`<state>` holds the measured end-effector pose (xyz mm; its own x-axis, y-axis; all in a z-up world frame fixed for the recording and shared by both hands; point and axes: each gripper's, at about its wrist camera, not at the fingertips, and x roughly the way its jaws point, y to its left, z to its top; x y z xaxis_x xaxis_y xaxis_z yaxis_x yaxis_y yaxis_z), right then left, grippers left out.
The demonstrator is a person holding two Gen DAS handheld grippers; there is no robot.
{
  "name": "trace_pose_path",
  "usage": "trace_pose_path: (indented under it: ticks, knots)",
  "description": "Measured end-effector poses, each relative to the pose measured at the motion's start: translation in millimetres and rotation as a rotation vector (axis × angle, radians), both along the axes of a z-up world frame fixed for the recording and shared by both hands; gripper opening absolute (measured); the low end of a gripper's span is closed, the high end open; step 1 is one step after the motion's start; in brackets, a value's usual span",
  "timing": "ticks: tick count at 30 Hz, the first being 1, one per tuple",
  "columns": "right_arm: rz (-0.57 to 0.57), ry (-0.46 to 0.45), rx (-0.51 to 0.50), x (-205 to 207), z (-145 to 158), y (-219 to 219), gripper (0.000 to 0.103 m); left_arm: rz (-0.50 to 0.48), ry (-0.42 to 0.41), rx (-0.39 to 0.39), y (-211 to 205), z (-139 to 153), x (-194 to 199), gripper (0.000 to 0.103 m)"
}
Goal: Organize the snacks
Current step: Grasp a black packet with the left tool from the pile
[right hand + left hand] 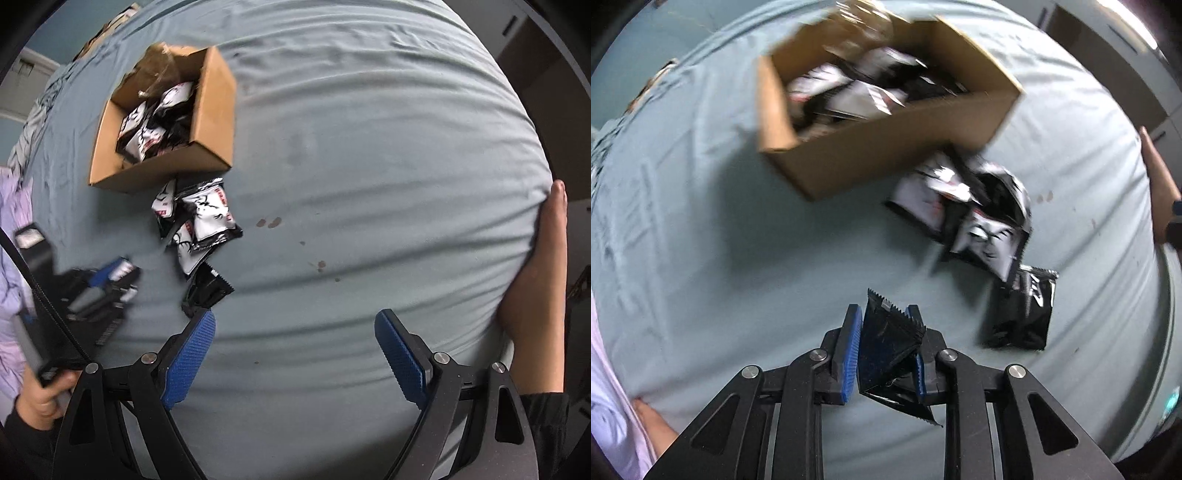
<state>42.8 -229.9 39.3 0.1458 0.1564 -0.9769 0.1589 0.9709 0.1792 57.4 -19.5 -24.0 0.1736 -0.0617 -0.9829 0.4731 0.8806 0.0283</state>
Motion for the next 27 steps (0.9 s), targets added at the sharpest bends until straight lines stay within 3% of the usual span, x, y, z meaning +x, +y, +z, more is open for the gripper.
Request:
trace_pose_path:
  ticks: [6,11,17,20,27]
  knots:
    - [0.026,0.016,0.003,1,-15,35,0.088,0.116,-0.042,-0.038,47,21,2,0.023]
    - [0.090,0.046,-0.058,7,-35,64,0.088,0.207,-0.041,-0.032,88,24,6,0.023]
    - [0.042,0.091,-0.017,28,-62,74,0.088,0.261,-0.023,-0.066,111,20,5,0.023]
    - [0.017,0.106,-0.024,36,-76,78,0.088,0.271,-0.053,-0.056,119,25,2,0.023]
    - [0.076,0.216,-0.074,49,-120,110,0.088,0.324,-0.054,-0.063,135,25,13,0.023]
